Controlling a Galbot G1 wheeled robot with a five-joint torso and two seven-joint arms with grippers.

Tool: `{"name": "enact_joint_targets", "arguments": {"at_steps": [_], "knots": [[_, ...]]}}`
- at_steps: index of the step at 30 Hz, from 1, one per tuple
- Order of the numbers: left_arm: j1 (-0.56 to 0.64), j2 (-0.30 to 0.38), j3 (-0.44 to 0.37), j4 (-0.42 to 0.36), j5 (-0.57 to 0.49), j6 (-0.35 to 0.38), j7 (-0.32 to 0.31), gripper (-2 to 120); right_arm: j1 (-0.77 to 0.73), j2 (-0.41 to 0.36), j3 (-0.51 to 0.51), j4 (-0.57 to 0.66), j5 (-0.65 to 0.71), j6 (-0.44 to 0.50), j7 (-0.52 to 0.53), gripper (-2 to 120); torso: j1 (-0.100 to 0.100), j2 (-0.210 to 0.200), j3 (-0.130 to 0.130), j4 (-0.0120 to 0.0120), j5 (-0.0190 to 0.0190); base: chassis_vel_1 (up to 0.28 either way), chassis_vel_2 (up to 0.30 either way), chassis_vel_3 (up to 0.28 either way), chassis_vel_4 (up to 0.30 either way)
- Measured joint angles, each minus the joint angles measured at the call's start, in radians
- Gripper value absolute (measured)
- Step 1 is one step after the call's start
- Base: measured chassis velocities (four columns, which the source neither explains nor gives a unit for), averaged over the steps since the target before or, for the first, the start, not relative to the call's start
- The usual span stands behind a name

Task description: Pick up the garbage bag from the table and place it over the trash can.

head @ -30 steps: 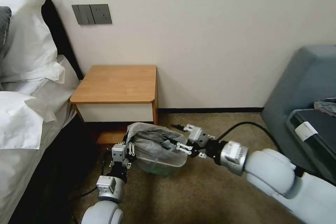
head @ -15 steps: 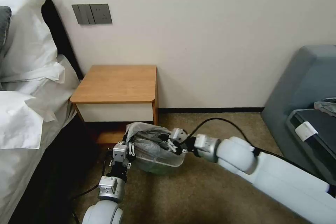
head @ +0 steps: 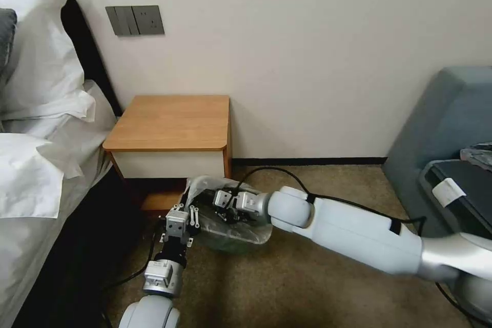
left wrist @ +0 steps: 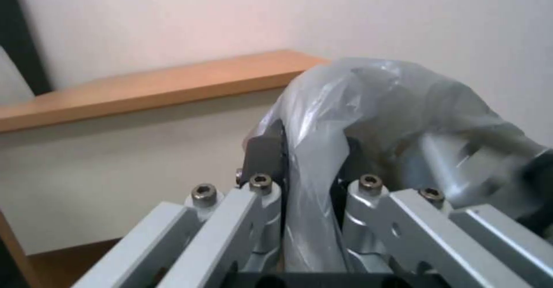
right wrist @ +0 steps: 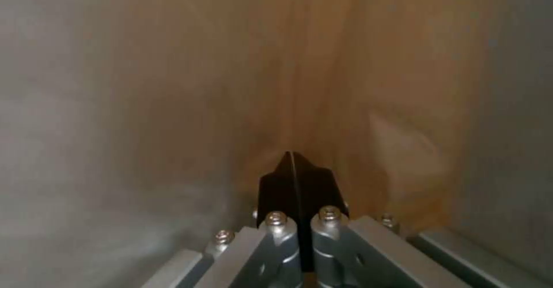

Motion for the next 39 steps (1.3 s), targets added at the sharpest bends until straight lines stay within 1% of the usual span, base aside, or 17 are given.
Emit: {"name": "enact_joint_targets", "arguments": {"at_steps": [9, 15, 17, 18, 20, 21, 23, 24, 26, 28, 29, 31, 32, 33, 34, 35, 39], "knots": [[0.001, -0.02, 0.012, -0.002, 0.004, -0.004, -0.001, 7, -0.014, 0.03, -0.006, -0.051, -0.008, 0.015, 0.015, 0, 0.0, 0.0, 0.0, 0.0002, 0.0003, 0.0, 0.0, 0.0, 0.0], [-0.014, -0.018, -0.004, 0.01, -0.047, 0.043, -0.04, 7, -0.103, -0.064, 0.114, 0.088, -0.009, 0.019, 0.021, 0, 0.0, 0.0, 0.0, 0.0001, 0.0004, 0.0, 0.0, 0.0, 0.0], [-0.025, -0.011, -0.012, 0.012, -0.122, 0.112, -0.084, 7, -0.226, -0.15, 0.236, 0.206, 0.002, 0.017, 0.027, 0, 0.0, 0.0, 0.0, -0.0003, 0.0006, 0.0, 0.0, 0.0, 0.0], [-0.025, -0.011, -0.012, 0.012, -0.122, 0.112, -0.084, 7, -0.226, -0.15, 0.236, 0.206, 0.002, 0.017, 0.027, 0, 0.0, 0.0, 0.0, -0.0003, 0.0006, 0.0, 0.0, 0.0, 0.0], [-0.027, -0.002, -0.009, -0.003, -0.221, 0.21, -0.132, 7, -0.332, -0.224, 0.361, 0.31, 0.004, 0.027, 0.042, 0, 0.0, 0.0, 0.0, 0.0, 0.0003, 0.0, 0.0, 0.0, 0.0], [-0.027, -0.002, -0.009, -0.003, -0.221, 0.21, -0.132, 7, -0.332, -0.224, 0.361, 0.31, 0.004, 0.027, 0.042, 0, 0.0, 0.0, 0.0, 0.0, 0.0003, 0.0, 0.0, 0.0, 0.0], [-0.029, 0.006, -0.002, -0.018, -0.332, 0.304, -0.186, 7, -0.477, -0.294, 0.492, 0.438, 0.033, 0.054, 0.16, 0, 0.0, 0.0, 0.0, -0.0005, 0.0009, 0.0, 0.0, 0.0, 0.0], [-0.029, 0.006, -0.002, -0.018, -0.332, 0.304, -0.186, 7, -0.477, -0.294, 0.492, 0.438, 0.033, 0.054, 0.16, 0, 0.0, 0.0, 0.0, -0.0005, 0.0009, 0.0, 0.0, 0.0, 0.0], [-0.031, 0.011, -0.001, -0.023, -0.401, 0.361, -0.205, 7, -0.582, -0.306, 0.587, 0.515, 0.061, 0.06, 0.259, 0, 0.0, 0.0, 0.0, 0.0, -0.0002, 0.0, 0.0, 0.0, 0.0], [-0.031, 0.013, -0.001, -0.027, -0.435, 0.384, -0.212, 7, -0.622, -0.304, 0.615, 0.54, 0.07, 0.063, 0.291, -2, 0.0, 0.0, 0.0, -0.0007, 0.0002, 0.0, 0.0, 0.0, 0.0], [-0.016, 0.006, -0.011, -0.043, -0.491, 0.423, -0.227, 7, -0.673, -0.281, 0.647, 0.564, 0.079, 0.081, 0.341, 3, 0.0, 0.0, 0.0, -0.0009, 0.0002, 0.0, 0.0, 0.0, 0.0], [-0.009, 0.004, -0.024, -0.05, -0.543, 0.467, -0.235, 7, -0.755, -0.211, 0.749, 0.583, 0.076, 0.124, 0.391, 15, 0.0, 0.0, 0.0, 0.0009, 0.0002, 0.0, 0.0, 0.0, 0.0], [-0.009, 0.004, -0.024, -0.05, -0.543, 0.467, -0.235, 7, -0.755, -0.211, 0.749, 0.583, 0.076, 0.124, 0.391, 15, 0.0, 0.0, 0.0, 0.0009, 0.0002, 0.0, 0.0, 0.0, 0.0], [-0.012, 0.01, -0.027, -0.049, -0.556, 0.479, -0.227, 7, -0.801, -0.177, 0.802, 0.587, 0.076, 0.137, 0.408, 18, 0.0, 0.0, 0.0, 0.0006, -0.0005, 0.0, 0.0, 0.0, 0.0], [-0.018, 0.023, -0.031, -0.047, -0.58, 0.501, -0.211, 7, -0.88, -0.112, 0.909, 0.592, 0.092, 0.15, 0.434, 25, 0.0, 0.0, 0.0, 0.0002, 0.0011, 0.0, 0.0, 0.0, 0.0], [-0.018, 0.023, -0.031, -0.047, -0.58, 0.501, -0.211, 7, -0.88, -0.112, 0.909, 0.592, 0.092, 0.15, 0.434, 25, 0.0, 0.0, 0.0, 0.0002, 0.0011, 0.0, 0.0, 0.0, 0.0], [-0.022, 0.034, -0.03, -0.038, -0.637, 0.514, -0.19, 7, -0.981, -0.056, 1.055, 0.603, 0.14, 0.164, 0.457, 40, 0.0, 0.0, 0.0, -0.0003, 0.0005, 0.0, 0.0, 0.0, 0.0]]}}
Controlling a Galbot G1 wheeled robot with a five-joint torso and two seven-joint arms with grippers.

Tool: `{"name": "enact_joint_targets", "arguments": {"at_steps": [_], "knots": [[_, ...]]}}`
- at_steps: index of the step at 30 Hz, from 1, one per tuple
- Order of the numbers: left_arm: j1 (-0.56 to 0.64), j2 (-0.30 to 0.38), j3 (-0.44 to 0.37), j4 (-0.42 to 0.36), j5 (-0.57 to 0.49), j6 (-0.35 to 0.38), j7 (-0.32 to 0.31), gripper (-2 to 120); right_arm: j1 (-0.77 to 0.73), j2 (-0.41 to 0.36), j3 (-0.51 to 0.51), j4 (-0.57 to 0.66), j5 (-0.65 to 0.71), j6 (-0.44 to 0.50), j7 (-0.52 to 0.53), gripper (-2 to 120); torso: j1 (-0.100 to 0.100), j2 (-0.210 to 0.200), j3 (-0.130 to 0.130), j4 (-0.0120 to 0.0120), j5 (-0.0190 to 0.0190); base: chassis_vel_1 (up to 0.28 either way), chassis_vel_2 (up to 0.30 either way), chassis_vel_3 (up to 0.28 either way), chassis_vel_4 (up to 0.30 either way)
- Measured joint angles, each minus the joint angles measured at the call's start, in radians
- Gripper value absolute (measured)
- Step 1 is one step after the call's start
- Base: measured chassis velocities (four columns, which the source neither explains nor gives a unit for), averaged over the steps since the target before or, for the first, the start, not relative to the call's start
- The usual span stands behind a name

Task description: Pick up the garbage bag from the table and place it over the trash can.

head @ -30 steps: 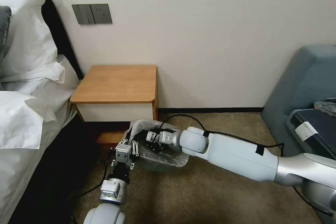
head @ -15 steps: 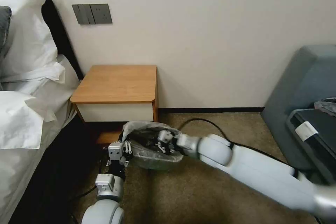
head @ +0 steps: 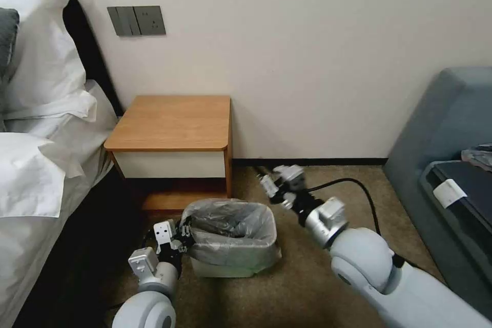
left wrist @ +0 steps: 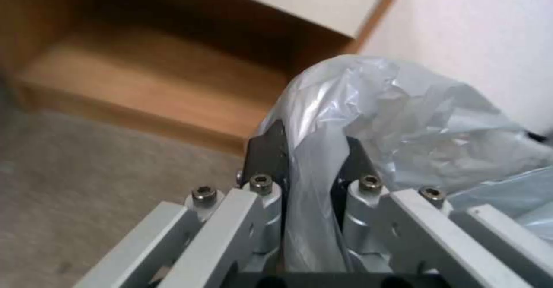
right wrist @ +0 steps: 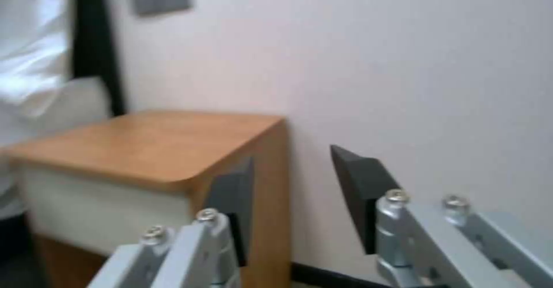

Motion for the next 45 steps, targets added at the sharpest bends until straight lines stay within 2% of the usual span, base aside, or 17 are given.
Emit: {"name": "enact_joint_targets", "arguments": {"at_steps": [5, 9, 10, 12, 13, 15, 21, 24, 25, 29, 33, 35, 38, 39, 40, 42, 45], "knots": [[-0.005, -0.012, 0.01, 0.056, -0.037, -0.047, 0.007, 7, -0.044, 0.0, 0.061, 0.01, 0.013, 0.009, 0.0, 59, 0.0, 0.0, 0.0, 0.0002, -0.0003, 0.0, 0.0, 0.0, 0.0], [0.0, -0.011, 0.011, 0.089, -0.038, -0.082, 0.01, 7, -0.045, 0.009, 0.059, 0.015, 0.008, 0.01, -0.006, 77, 0.0, 0.0, 0.0, 0.0003, -0.0002, 0.0, 0.0, 0.0, 0.0], [0.0, -0.011, 0.011, 0.089, -0.038, -0.082, 0.01, 7, -0.045, 0.009, 0.059, 0.015, 0.008, 0.01, -0.006, 77, 0.0, 0.0, 0.0, 0.0003, -0.0002, 0.0, 0.0, 0.0, 0.0], [0.004, -0.009, 0.01, 0.103, -0.044, -0.101, 0.017, 7, -0.05, 0.023, 0.044, 0.027, 0.001, 0.01, -0.012, 88, 0.0, 0.0, 0.0, 0.0004, -0.0002, 0.0, 0.0, 0.0, 0.0], [0.004, -0.009, 0.01, 0.103, -0.044, -0.101, 0.017, 7, -0.05, 0.023, 0.044, 0.027, 0.001, 0.01, -0.012, 88, 0.0, 0.0, 0.0, 0.0004, -0.0002, 0.0, 0.0, 0.0, 0.0], [0.01, -0.015, 0.01, 0.117, -0.035, -0.112, 0.031, 7, -0.051, 0.034, 0.035, 0.031, -0.003, 0.01, -0.017, 97, 0.0, 0.0, 0.0, 0.0004, -0.0002, 0.0, 0.0, 0.0, 0.0], [0.018, -0.021, 0.015, 0.127, -0.003, -0.122, 0.051, 7, -0.036, 0.036, 0.023, 0.03, -0.004, 0.002, -0.02, 100, 0.0, 0.0, 0.0, 0.0004, -0.0003, 0.0, 0.0, 0.0, 0.0], [0.018, -0.023, 0.018, 0.122, 0.003, -0.122, 0.049, 23, -0.025, 0.034, 0.018, 0.021, -0.004, -0.003, -0.023, 100, 0.0, 0.0, 0.0, 0.0003, -0.0002, 0.0, 0.0, 0.0, 0.0], [0.018, -0.023, 0.018, 0.122, 0.003, -0.122, 0.049, 23, -0.025, 0.034, 0.018, 0.021, -0.004, -0.003, -0.023, 100, 0.0, 0.0, 0.0, 0.0003, -0.0002, 0.0, 0.0, 0.0, 0.0], [0.024, -0.031, 0.018, 0.12, 0.006, -0.131, 0.01, 40, -0.022, 0.039, 0.016, 0.016, 0.0, -0.006, -0.024, 100, 0.0, 0.0, 0.0, 0.0003, -0.0003, 0.0, 0.0, 0.0, 0.0], [0.032, -0.038, 0.021, 0.12, 0.015, -0.132, -0.012, 51, -0.014, 0.044, 0.004, 0.015, -0.001, -0.009, -0.024, 100, 0.0, 0.0, 0.0, 0.0003, -0.0002, 0.0, 0.0, 0.0, 0.0], [0.038, -0.043, 0.024, 0.119, 0.023, -0.132, -0.041, 63, -0.003, 0.048, -0.004, 0.009, -0.001, -0.012, -0.025, 100, 0.0, 0.0, 0.0, 0.0003, -0.0002, 0.0, 0.0, 0.0, 0.0], [0.042, -0.047, 0.026, 0.112, 0.028, -0.132, -0.071, 69, 0.001, 0.051, -0.004, 0.005, -0.001, -0.012, -0.025, 100, 0.0, 0.0, 0.0, 0.0004, -0.0003, 0.0, 0.0, 0.0, 0.0], [0.045, -0.05, 0.028, 0.105, 0.033, -0.136, -0.098, 76, 0.002, 0.056, 0.001, 0.004, -0.001, -0.013, -0.024, 100, 0.0, 0.0, 0.0, 0.0003, -0.0002, 0.0, 0.0, 0.0, 0.0], [0.045, -0.05, 0.028, 0.105, 0.033, -0.136, -0.098, 76, 0.002, 0.056, 0.001, 0.004, -0.001, -0.013, -0.024, 100, 0.0, 0.0, 0.0, 0.0003, -0.0002, 0.0, 0.0, 0.0, 0.0], [0.054, -0.051, 0.028, 0.087, 0.054, -0.145, -0.123, 87, -0.005, 0.066, 0.018, 0.009, 0.0, -0.016, -0.018, 100, 0.0, 0.0, 0.0, 0.0004, -0.0003, 0.0, 0.0, 0.0, 0.0], [0.063, -0.046, 0.027, 0.062, 0.069, -0.14, -0.135, 95, -0.023, 0.074, 0.03, 0.018, -0.002, -0.02, -0.01, 100, 0.0, 0.0, 0.0, 0.0003, -0.0003, 0.0, 0.0, 0.0, 0.0]]}}
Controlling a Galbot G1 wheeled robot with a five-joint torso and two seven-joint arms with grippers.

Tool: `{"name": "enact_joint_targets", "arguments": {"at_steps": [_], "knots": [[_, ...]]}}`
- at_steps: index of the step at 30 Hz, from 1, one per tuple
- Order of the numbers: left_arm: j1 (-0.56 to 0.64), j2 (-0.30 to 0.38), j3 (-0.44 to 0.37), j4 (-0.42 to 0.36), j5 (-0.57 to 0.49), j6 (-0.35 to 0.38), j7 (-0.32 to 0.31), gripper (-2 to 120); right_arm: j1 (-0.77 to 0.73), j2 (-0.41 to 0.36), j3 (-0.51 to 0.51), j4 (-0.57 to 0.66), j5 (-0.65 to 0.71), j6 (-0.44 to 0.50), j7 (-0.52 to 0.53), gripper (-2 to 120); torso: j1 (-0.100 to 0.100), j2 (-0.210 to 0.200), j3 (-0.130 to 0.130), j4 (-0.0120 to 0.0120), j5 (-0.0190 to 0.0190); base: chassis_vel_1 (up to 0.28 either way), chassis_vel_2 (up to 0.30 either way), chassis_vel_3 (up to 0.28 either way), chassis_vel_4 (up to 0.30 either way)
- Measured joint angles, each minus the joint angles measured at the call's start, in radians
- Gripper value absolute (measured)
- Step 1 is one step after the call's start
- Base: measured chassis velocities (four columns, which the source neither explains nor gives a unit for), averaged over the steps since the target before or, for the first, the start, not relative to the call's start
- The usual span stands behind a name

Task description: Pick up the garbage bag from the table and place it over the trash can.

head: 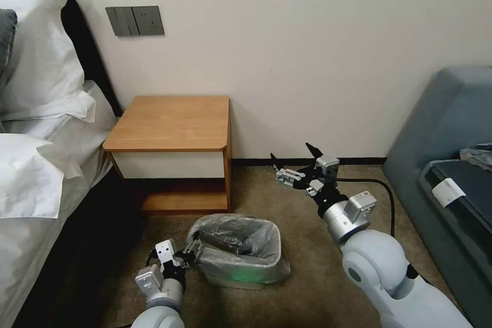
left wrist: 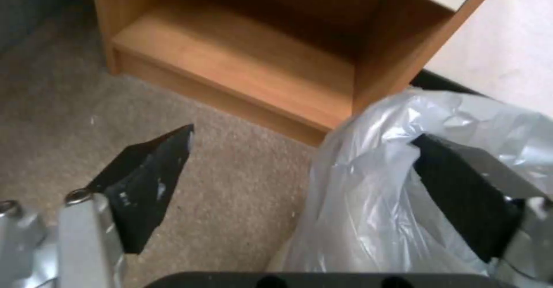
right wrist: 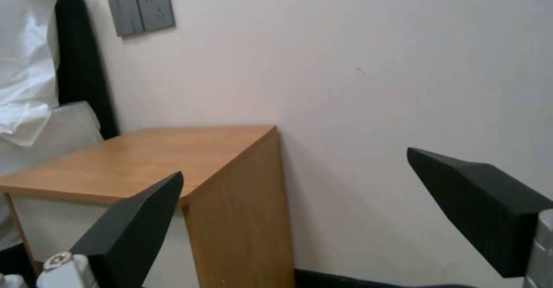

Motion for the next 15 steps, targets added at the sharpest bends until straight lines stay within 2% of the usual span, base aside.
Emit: {"name": "enact_joint_targets", "arguments": {"at_steps": [2, 3, 4, 7, 8, 10, 11, 13, 15], "knots": [[0.002, 0.002, 0.0, -0.012, 0.004, 0.002, 0.001, 97, -0.009, 0.004, 0.002, 0.003, -0.005, -0.001, 0.001, 100, 0.0, 0.0, 0.0, 0.0, 0.0, 0.0, 0.0, 0.0, 0.0], [0.003, 0.004, -0.003, -0.018, 0.016, -0.02, 0.029, 97, -0.025, 0.016, 0.008, 0.005, -0.017, -0.001, 0.001, 100, 0.0, 0.0, 0.0, 0.0001, 0.0, 0.0, 0.0, 0.0, 0.0], [0.003, 0.004, -0.003, -0.018, 0.016, -0.02, 0.029, 97, -0.025, 0.016, 0.008, 0.005, -0.017, -0.001, 0.001, 100, 0.0, 0.0, 0.0, 0.0001, 0.0, 0.0, 0.0, 0.0, 0.0], [-0.002, 0.003, -0.021, 0.016, 0.149, -0.154, 0.137, 97, -0.117, 0.079, 0.013, 0.003, -0.106, 0.003, 0.03, 100, 0.0, 0.0, 0.0, 0.0002, -0.0003, 0.0, 0.0, 0.0, 0.0], [-0.002, 0.003, -0.021, 0.016, 0.149, -0.154, 0.137, 97, -0.117, 0.079, 0.013, 0.003, -0.106, 0.003, 0.03, 100, 0.0, 0.0, 0.0, 0.0002, -0.0003, 0.0, 0.0, 0.0, 0.0], [-0.008, 0.011, -0.026, 0.032, 0.218, -0.183, 0.17, 96, -0.211, 0.156, 0.013, -0.038, -0.241, 0.036, 0.047, 100, 0.0, 0.0, 0.0, -0.0001, 0.0, 0.0, 0.0, 0.0, 0.0], [-0.008, 0.011, -0.026, 0.032, 0.218, -0.183, 0.17, 96, -0.211, 0.156, 0.013, -0.038, -0.241, 0.036, 0.047, 100, 0.0, 0.0, 0.0, -0.0001, 0.0, 0.0, 0.0, 0.0, 0.0], [-0.007, 0.022, -0.024, 0.032, 0.197, -0.185, 0.174, 96, -0.285, 0.219, 0.01, -0.078, -0.32, 0.075, 0.053, 100, 0.0, 0.0, 0.0, -0.0003, 0.0001, 0.0, 0.0, 0.0, 0.0], [-0.006, 0.023, -0.025, 0.033, 0.189, -0.197, 0.184, 96, -0.303, 0.239, 0.007, -0.091, -0.341, 0.09, 0.055, 100, 0.0, 0.0, 0.0, -0.0002, -0.0001, 0.0, 0.0, 0.0, 0.0]]}}
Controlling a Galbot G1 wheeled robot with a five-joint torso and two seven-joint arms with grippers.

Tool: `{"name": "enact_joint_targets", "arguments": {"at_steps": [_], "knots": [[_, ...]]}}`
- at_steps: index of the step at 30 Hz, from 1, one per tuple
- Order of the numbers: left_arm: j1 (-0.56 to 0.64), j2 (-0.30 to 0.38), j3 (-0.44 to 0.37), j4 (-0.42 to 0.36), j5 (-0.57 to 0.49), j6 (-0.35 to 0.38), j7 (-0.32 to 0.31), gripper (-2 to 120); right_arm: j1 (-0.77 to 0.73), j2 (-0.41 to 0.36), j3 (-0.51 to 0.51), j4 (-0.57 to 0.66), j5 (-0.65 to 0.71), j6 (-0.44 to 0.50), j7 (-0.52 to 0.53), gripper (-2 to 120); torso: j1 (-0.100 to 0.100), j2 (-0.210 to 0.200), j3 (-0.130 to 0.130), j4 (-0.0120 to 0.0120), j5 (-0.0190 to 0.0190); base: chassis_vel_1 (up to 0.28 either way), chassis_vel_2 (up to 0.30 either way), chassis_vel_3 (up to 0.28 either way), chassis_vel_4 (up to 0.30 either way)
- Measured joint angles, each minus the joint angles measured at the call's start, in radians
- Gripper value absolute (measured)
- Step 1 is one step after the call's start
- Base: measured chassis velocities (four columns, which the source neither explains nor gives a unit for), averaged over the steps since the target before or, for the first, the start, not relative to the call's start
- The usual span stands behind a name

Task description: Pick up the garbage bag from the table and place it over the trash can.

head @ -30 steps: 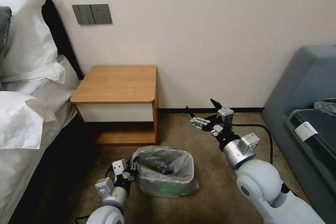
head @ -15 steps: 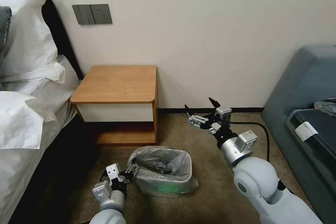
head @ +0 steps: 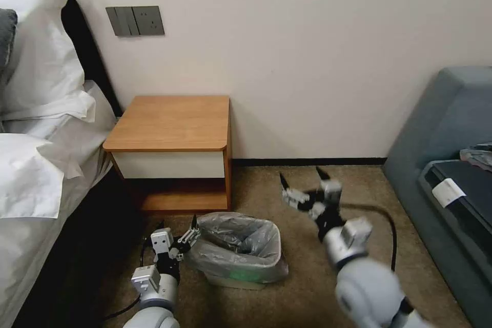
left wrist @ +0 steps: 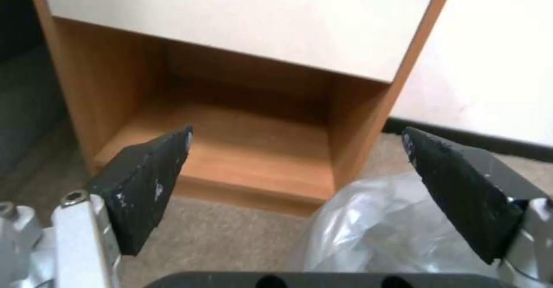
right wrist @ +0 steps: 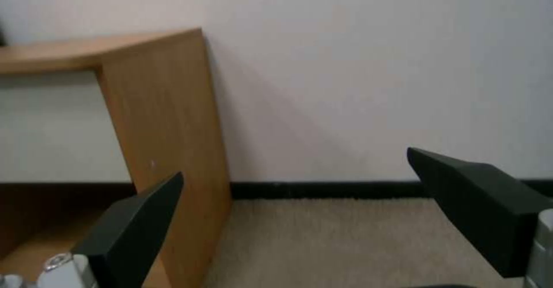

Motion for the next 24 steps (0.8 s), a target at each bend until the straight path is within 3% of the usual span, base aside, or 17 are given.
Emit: {"name": "enact_joint_targets", "arguments": {"at_steps": [3, 4, 6, 7, 12, 14, 24], "knots": [[-0.006, 0.0, -0.014, 0.069, 0.037, -0.189, 0.081, 97, -0.045, 0.052, -0.001, -0.043, -0.053, 0.079, -0.005, 100, 0.0, 0.0, 0.0, 0.0003, -0.0002, 0.0, 0.0, 0.0, 0.0], [-0.006, 0.0, -0.014, 0.069, 0.037, -0.189, 0.081, 97, -0.045, 0.052, -0.001, -0.043, -0.053, 0.079, -0.005, 100, 0.0, 0.0, 0.0, 0.0003, -0.0002, 0.0, 0.0, 0.0, 0.0], [-0.018, -0.001, -0.023, 0.128, 0.083, -0.347, 0.162, 97, -0.07, 0.081, 0.002, -0.066, -0.094, 0.146, -0.015, 100, 0.0, 0.0, 0.0, 0.0002, -0.0001, 0.0, 0.0, 0.0, 0.0], [-0.02, 0.004, -0.026, 0.144, 0.091, -0.391, 0.188, 97, -0.08, 0.093, 0.007, -0.077, -0.119, 0.176, -0.02, 100, 0.0, 0.0, 0.0, 0.0002, -0.0004, 0.0, 0.0, 0.0, 0.0], [-0.023, 0.015, -0.032, 0.158, 0.084, -0.444, 0.183, 99, -0.089, 0.119, 0.042, -0.113, -0.189, 0.252, -0.033, 100, 0.0, 0.0, 0.0, 0.0003, 0.0, 0.0, 0.0, 0.0, 0.0], [-0.024, 0.016, -0.034, 0.161, 0.084, -0.467, 0.148, 99, -0.094, 0.128, 0.063, -0.13, -0.203, 0.283, -0.039, 100, 0.0, 0.0, 0.0, 0.0002, 0.0001, 0.0, 0.0, 0.0, 0.0], [-0.012, 0.034, -0.041, 0.142, 0.078, -0.461, 0.112, 97, -0.099, 0.132, 0.092, -0.133, -0.201, 0.307, -0.074, 100, 0.0, 0.0, 0.0, 0.0003, 0.0001, 0.0, 0.0, 0.0, 0.0]]}}
